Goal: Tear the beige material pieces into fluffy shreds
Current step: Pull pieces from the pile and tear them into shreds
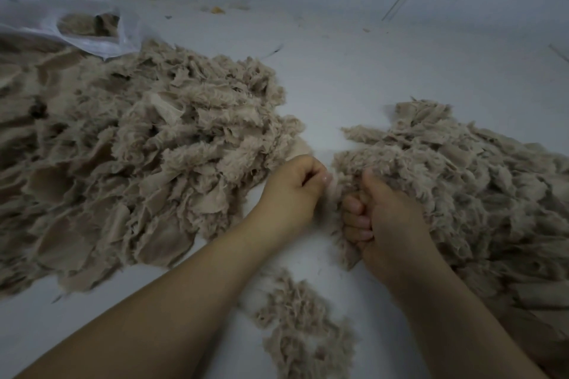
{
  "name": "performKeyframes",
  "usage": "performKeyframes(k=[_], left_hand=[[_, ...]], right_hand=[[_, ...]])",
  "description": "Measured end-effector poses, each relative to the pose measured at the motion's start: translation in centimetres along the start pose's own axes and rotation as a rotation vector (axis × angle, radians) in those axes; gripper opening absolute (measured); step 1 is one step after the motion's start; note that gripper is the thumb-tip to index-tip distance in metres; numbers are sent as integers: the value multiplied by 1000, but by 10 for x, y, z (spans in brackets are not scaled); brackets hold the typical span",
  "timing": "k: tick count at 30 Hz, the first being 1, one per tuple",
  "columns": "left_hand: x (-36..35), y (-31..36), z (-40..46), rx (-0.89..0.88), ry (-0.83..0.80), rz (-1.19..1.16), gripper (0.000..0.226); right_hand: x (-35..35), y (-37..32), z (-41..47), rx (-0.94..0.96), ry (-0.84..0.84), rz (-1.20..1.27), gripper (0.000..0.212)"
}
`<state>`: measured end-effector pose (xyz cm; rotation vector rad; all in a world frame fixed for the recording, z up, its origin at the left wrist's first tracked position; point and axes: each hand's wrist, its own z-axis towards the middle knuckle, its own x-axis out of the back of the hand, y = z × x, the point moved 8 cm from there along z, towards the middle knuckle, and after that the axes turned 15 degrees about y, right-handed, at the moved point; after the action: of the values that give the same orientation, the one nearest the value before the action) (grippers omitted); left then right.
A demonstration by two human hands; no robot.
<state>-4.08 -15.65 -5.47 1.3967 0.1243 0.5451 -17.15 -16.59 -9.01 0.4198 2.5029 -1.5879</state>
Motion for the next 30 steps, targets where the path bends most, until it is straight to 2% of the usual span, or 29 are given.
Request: performKeyframes(k=[2, 5, 11, 13, 15, 19, 22, 24, 26, 27, 28, 30], left_hand=[[2, -2, -1, 93, 0, -143, 28], [0, -1, -7, 181, -38, -294, 26], [14, 1, -4, 173, 51, -564, 31], [22, 0, -1, 132, 83, -525, 27], [25, 4, -2, -6, 128, -323, 24], [22, 27, -15, -415, 194, 85, 19], [12, 43, -27, -701, 142, 243, 18], [7, 48, -33, -790, 110, 278, 13], [9, 49, -35, -759, 99, 200, 10], [14, 48, -32, -685, 118, 116, 7], [19, 44, -28, -571, 150, 17, 3], [26, 27, -17, -253, 201, -176, 12]], right_hand=[[0, -1, -1, -6, 12, 5, 58], [1, -1, 0, -15, 17, 31, 42], [3, -1, 0, -18, 31, 34, 37], [3, -2, 1, -16, 25, 40, 36], [1, -3, 0, 12, -19, 28, 30], [-2, -7, -6, 131, -97, -67, 25], [-5, -8, -11, 174, -128, -115, 34], [-7, -8, -13, 182, -137, -123, 39], [-6, -7, -11, 176, -134, -121, 41], [-6, -7, -10, 169, -128, -112, 42], [-5, -7, -8, 163, -123, -105, 43], [-5, -6, -7, 151, -121, -92, 46]])
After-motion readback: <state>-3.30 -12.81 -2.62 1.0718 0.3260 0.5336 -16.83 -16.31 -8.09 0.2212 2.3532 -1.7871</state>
